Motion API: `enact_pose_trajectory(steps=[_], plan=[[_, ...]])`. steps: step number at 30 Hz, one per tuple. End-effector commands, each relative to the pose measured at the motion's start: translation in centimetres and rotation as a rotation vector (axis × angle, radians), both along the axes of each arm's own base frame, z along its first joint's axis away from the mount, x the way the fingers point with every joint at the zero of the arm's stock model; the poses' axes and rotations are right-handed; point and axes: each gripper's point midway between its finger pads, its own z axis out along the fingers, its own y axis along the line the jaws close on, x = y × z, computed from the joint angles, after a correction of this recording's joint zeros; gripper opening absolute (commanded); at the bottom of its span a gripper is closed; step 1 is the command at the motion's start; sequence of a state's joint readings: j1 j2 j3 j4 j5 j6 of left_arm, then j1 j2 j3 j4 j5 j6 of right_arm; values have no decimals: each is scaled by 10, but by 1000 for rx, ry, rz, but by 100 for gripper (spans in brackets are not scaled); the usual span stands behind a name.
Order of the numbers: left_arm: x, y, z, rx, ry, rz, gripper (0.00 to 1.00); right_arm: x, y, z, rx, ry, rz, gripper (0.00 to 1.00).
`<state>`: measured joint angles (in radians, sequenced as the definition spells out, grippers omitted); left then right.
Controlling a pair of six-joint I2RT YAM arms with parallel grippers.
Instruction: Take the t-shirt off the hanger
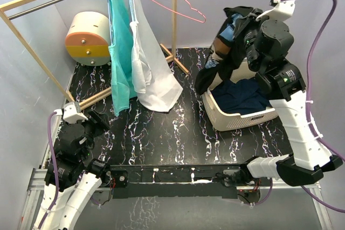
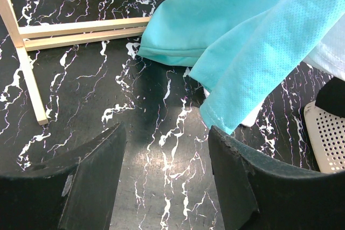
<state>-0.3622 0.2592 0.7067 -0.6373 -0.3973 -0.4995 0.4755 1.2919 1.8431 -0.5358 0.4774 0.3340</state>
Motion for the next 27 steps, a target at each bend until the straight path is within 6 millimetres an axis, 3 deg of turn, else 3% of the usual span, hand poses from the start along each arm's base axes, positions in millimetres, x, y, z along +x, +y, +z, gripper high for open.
enact_pose_trajectory(steps=[1,8,13,24,27], plan=[[0,2,3,-2,-6,14,61,-19,-50,42,21,-92,-221,8],[1,1,3,-1,-6,10,61,-44,-95,65,25,-147,-428,8],[2,0,2,2,0,5,61,-76,-116,100,87,-263,-468,8],[1,0,2,1,-4,3,61,-87,-135,123,28,-289,-575,8],[2,-1,2,4,2,-2,61,-76,-129,116,4,-268,-576,8]])
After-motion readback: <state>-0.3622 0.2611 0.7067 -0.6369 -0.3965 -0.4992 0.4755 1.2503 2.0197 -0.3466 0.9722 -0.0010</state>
